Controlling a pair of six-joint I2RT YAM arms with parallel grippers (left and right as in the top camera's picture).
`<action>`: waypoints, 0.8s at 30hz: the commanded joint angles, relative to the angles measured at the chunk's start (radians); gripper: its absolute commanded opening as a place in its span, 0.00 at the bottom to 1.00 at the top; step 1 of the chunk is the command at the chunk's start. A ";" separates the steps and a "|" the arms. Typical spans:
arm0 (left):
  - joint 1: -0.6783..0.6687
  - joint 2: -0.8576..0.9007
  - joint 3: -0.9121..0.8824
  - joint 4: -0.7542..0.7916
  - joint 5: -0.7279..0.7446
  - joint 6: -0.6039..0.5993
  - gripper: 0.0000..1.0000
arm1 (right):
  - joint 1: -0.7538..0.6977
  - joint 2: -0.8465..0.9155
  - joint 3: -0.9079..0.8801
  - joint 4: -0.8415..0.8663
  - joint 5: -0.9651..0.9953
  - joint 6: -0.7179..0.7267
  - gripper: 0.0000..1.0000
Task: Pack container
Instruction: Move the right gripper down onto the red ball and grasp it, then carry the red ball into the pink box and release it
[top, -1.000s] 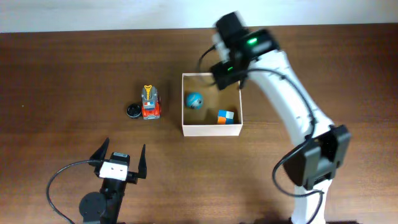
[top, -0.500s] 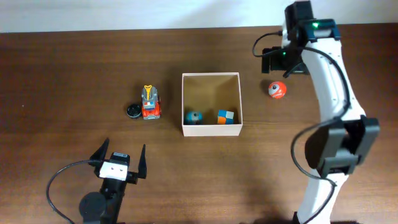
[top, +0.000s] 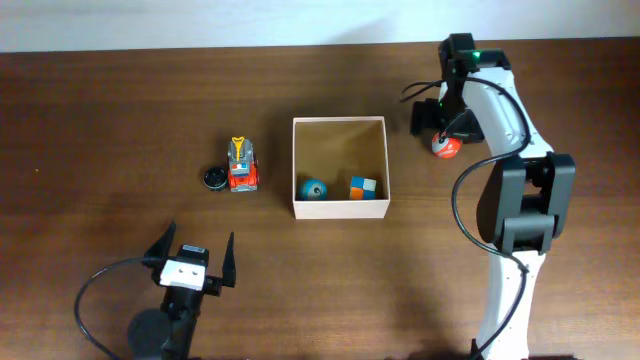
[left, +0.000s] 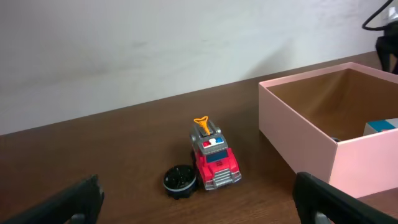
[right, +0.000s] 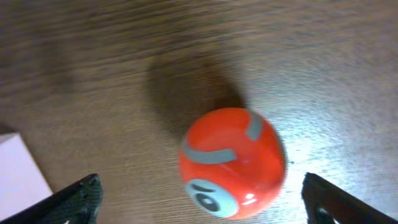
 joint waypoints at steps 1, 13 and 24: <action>-0.003 -0.007 -0.007 0.002 0.015 0.009 0.99 | -0.023 0.018 -0.001 0.006 -0.006 0.018 0.86; -0.003 -0.007 -0.007 0.002 0.015 0.009 0.99 | -0.031 0.019 -0.005 0.019 -0.002 0.017 0.74; -0.003 -0.007 -0.007 0.002 0.015 0.009 0.99 | -0.031 0.019 -0.079 0.073 -0.002 0.017 0.73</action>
